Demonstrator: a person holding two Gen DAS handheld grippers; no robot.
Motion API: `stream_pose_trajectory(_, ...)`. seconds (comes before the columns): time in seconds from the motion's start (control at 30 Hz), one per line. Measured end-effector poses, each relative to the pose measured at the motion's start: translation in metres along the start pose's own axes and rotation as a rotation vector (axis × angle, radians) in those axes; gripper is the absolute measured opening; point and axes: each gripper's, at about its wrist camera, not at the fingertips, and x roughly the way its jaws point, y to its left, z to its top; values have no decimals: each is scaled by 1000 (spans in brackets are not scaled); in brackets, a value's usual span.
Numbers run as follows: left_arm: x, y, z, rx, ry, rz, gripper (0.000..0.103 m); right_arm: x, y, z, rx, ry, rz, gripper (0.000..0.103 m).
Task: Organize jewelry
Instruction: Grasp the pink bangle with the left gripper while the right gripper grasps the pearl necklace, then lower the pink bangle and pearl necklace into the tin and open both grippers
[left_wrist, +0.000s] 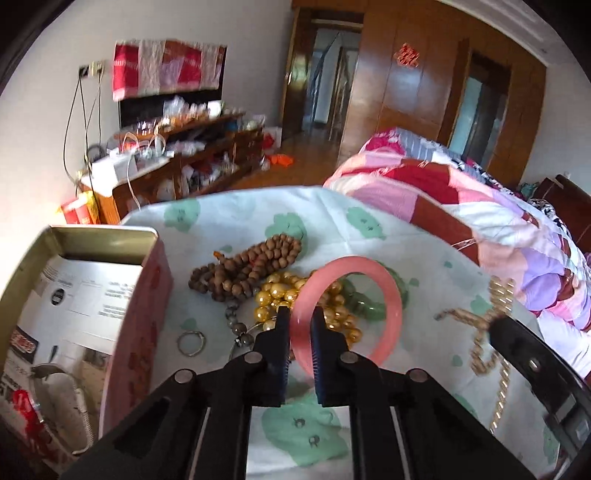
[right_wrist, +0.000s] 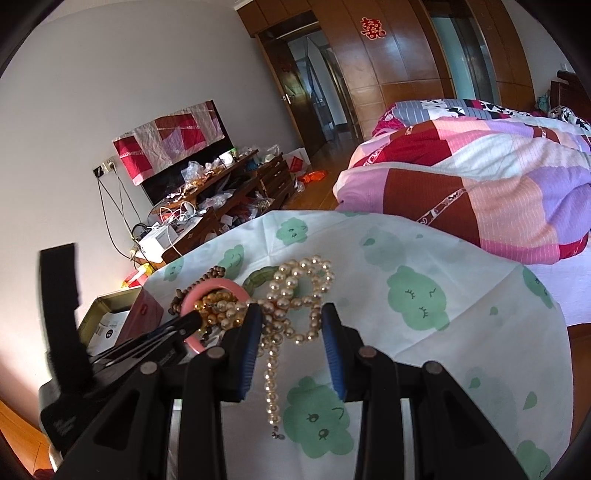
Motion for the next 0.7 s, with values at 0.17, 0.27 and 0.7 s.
stream_pose_trajectory(0.17,-26,10,-9,-30,-51,-41,10,-1,1,-1,0,-7,-2,36)
stream_pose_trajectory(0.27,-36,14,-12,-48,-63,-45,10,-1,3,-1,-12,-8,0,36)
stream_pose_trajectory(0.7,-79,52,-27,-71,-126,0,10,-4,30,-10,-129,-28,10,36)
